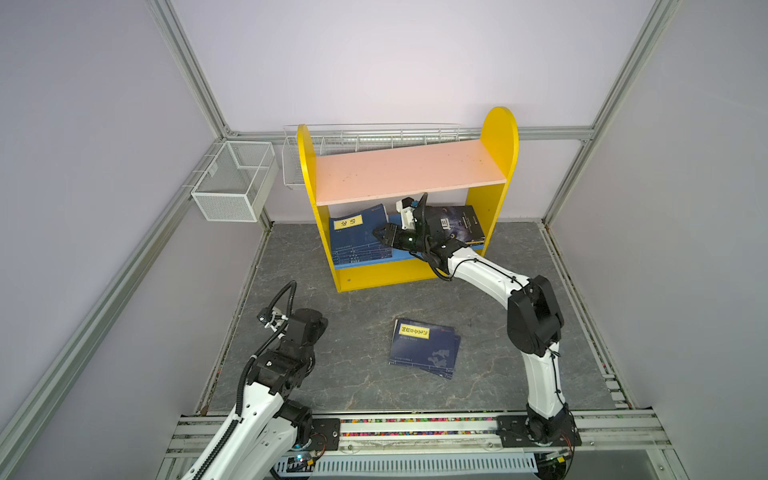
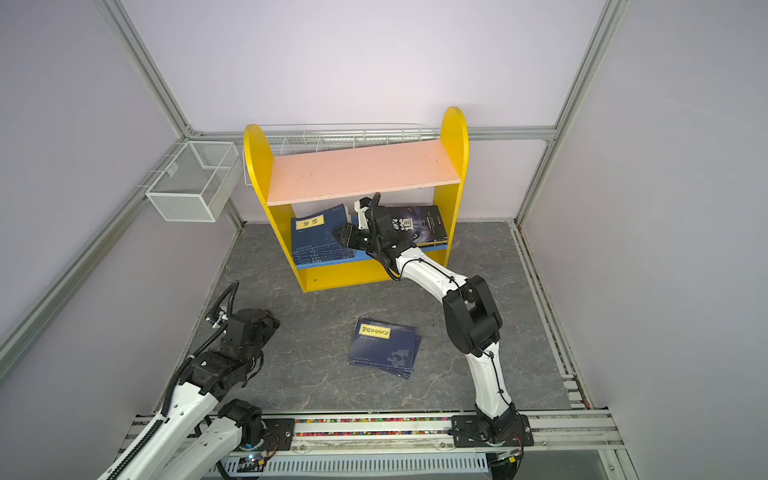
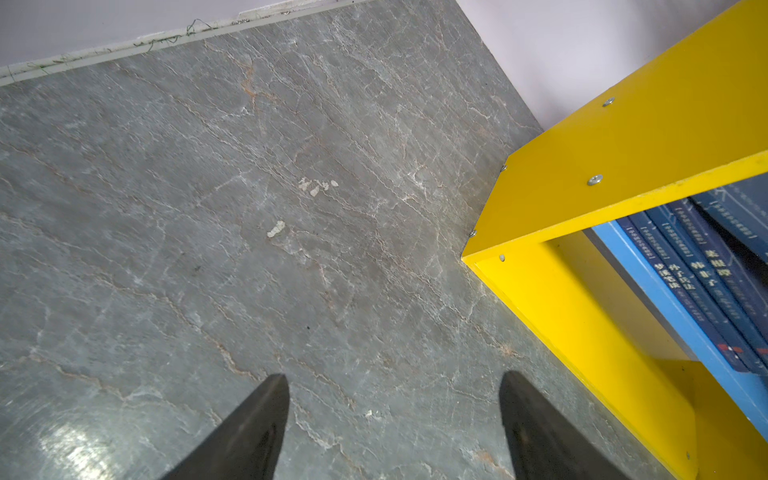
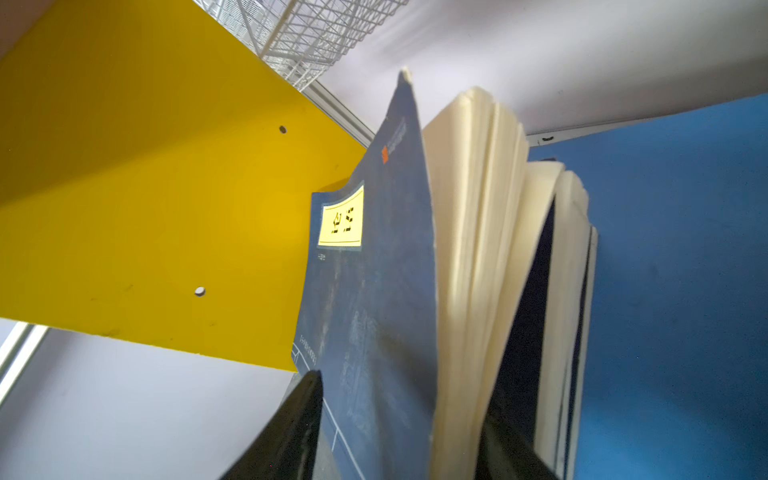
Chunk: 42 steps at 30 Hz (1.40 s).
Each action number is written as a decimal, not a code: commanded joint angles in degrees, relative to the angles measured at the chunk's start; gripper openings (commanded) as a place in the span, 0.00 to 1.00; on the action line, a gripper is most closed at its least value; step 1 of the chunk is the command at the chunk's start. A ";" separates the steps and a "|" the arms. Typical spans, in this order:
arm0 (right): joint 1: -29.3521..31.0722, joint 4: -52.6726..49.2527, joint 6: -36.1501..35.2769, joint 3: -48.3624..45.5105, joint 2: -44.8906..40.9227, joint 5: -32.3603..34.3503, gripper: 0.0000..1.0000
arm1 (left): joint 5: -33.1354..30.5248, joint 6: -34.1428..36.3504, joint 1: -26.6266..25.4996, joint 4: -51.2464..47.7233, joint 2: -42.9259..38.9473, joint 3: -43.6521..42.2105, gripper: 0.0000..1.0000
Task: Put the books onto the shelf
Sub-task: 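Lower the book onto the navy books on the shelf with the right gripper, then open the right gripper and pull it back from the shelf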
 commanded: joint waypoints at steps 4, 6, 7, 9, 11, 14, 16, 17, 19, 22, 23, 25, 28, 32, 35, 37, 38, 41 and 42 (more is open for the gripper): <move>0.42 -7.56 -8.63 4.78 -1.55 7.17 0.69 | 0.02 -0.82 0.38 -0.28 -0.20 -0.55 0.80; 0.43 -8.83 -10.33 5.37 -1.64 8.34 0.72 | 0.19 -0.82 0.34 -0.08 -0.12 -0.61 0.80; 0.43 -9.12 -11.03 5.45 -1.73 8.87 0.73 | 0.28 -0.79 0.37 -0.05 -0.12 -0.63 0.80; 0.51 -9.46 -12.24 5.61 -1.81 9.23 0.74 | 0.32 -0.74 0.41 0.10 -0.03 -0.63 0.80; 0.64 -10.34 -13.02 6.13 -1.81 9.62 0.74 | 0.41 -0.74 0.41 0.18 0.15 -0.63 0.80; 0.75 -10.73 -13.91 5.86 -2.24 9.01 0.71 | 0.41 -0.74 0.39 0.28 0.40 -0.63 0.80; 0.77 -10.75 -14.59 4.86 -3.07 8.60 0.70 | 0.50 -0.74 0.36 0.27 0.41 -0.63 0.80; 0.80 -10.09 -14.95 3.80 -3.87 8.31 0.70 | 0.52 -0.60 0.37 0.35 0.40 -0.68 0.80; 0.86 -7.18 -15.50 -0.39 -6.79 7.63 0.70 | 0.33 -0.47 0.41 0.66 0.57 -0.71 0.80; 0.93 -6.07 -16.81 -7.08 -12.76 7.35 0.71 | 2.23 5.78 0.33 5.25 0.67 -1.14 0.81; 1.04 -6.51 -17.42 -9.29 -14.86 7.43 0.71 | 3.33 7.81 0.37 6.93 0.67 -1.39 0.81; 1.00 -8.04 -18.20 -15.37 -20.70 7.86 0.72 | 6.74 11.66 0.41 12.40 1.04 -2.13 0.81; 1.04 -12.45 -19.31 -24.94 -28.84 8.10 0.73 | 12.79 17.38 0.29 19.00 3.52 -2.33 0.81; 1.04 -20.71 -19.84 -37.12 -37.20 6.62 0.73 | 19.01 24.40 -1.32 24.77 9.20 -1.68 0.82; 1.02 -25.13 -18.56 -46.75 -42.20 5.70 0.73 | 22.41 32.39 -6.16 27.05 14.10 -0.07 0.81; 1.04 -25.88 -16.97 -53.12 -45.42 3.97 0.72 | 24.03 37.38 -10.45 25.35 18.53 2.29 0.81; 1.04 -26.01 -15.82 -56.07 -46.49 3.83 0.72 | 25.02 39.16 -12.08 24.72 20.34 3.13 0.81; 1.00 -25.09 -12.91 -62.64 -48.40 3.41 0.69 | 29.84 41.84 -16.04 24.40 27.08 4.99 0.81; 1.03 -24.97 -13.07 -63.70 -48.38 3.40 0.68 | 31.85 42.27 -16.81 24.45 29.56 5.60 0.81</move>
